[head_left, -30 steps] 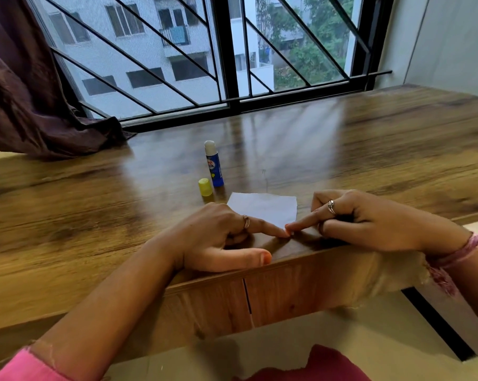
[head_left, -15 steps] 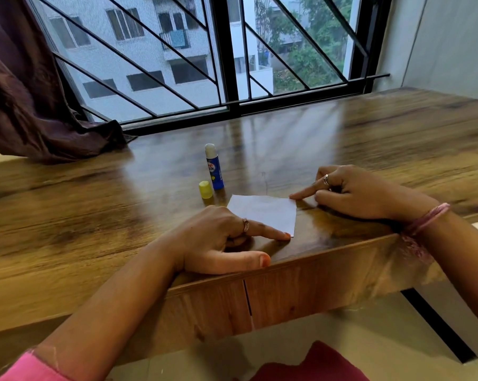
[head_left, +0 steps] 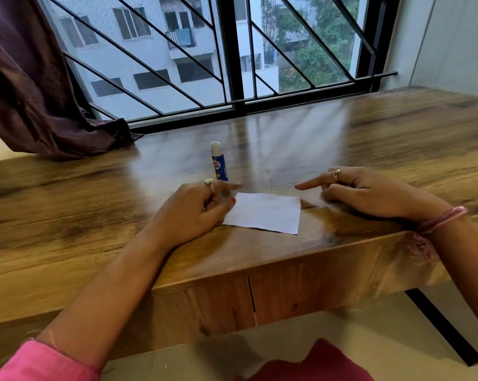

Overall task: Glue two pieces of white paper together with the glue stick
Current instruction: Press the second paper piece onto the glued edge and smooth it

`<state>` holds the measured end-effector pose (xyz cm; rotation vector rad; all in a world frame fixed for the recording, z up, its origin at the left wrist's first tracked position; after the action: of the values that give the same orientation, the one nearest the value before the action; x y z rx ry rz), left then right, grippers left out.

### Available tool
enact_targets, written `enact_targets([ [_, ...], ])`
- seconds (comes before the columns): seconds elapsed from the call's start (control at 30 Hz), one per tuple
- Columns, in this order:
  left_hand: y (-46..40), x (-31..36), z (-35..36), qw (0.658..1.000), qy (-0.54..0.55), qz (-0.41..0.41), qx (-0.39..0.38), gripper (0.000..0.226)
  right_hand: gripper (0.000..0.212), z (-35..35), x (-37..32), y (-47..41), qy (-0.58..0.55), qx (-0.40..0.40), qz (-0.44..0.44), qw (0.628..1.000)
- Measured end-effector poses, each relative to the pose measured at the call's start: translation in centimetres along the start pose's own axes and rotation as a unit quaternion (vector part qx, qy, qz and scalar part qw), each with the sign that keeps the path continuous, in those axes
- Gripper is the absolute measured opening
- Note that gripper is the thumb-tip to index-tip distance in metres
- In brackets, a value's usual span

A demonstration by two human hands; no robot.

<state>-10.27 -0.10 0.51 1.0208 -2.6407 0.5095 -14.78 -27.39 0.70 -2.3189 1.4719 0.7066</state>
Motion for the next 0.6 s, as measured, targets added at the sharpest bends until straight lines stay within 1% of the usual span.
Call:
enact_targets([
  [0.1, -0.3, -0.1, 0.3, 0.998, -0.034, 0.000, -0.052, 0.033, 0.043, -0.1, 0.1, -0.1, -0.012, 0.011, 0.015, 1.000],
  [0.2, -0.5, 0.1, 0.4, 0.995, -0.067, -0.003, -0.072, 0.043, 0.043, -0.1, 0.3, -0.1, -0.006, 0.031, 0.029, 0.999],
  [0.33, -0.2, 0.0, 0.4, 0.997, -0.066, -0.011, -0.044, 0.042, 0.043, 0.7, -0.2, 0.1, 0.056, 0.067, 0.070, 0.994],
  [0.43, -0.2, 0.3, 0.6, 0.998, -0.055, -0.020, -0.021, 0.043, 0.055, 1.7, -1.1, 0.4, 0.129, 0.104, 0.113, 0.980],
  [0.5, -0.2, 0.5, 0.6, 0.998, -0.049, -0.024, -0.012, 0.043, 0.062, 2.6, -2.0, 0.6, 0.161, 0.115, 0.132, 0.971],
  [0.6, -0.3, 0.5, 0.6, 0.999, -0.035, -0.020, -0.013, 0.039, 0.064, 4.2, -3.4, 0.4, 0.179, 0.108, 0.141, 0.968],
])
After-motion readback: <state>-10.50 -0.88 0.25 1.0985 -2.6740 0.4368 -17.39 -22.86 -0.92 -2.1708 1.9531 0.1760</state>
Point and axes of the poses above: each hand's wrist, its own y-axis away from the middle knuckle, its own z-axis out of the palm, x = y × z, the point moved 3 cm from there along -y, towards the middle knuckle, and after that the axes turned 13 degrees about -x, right-handed, at the moved point
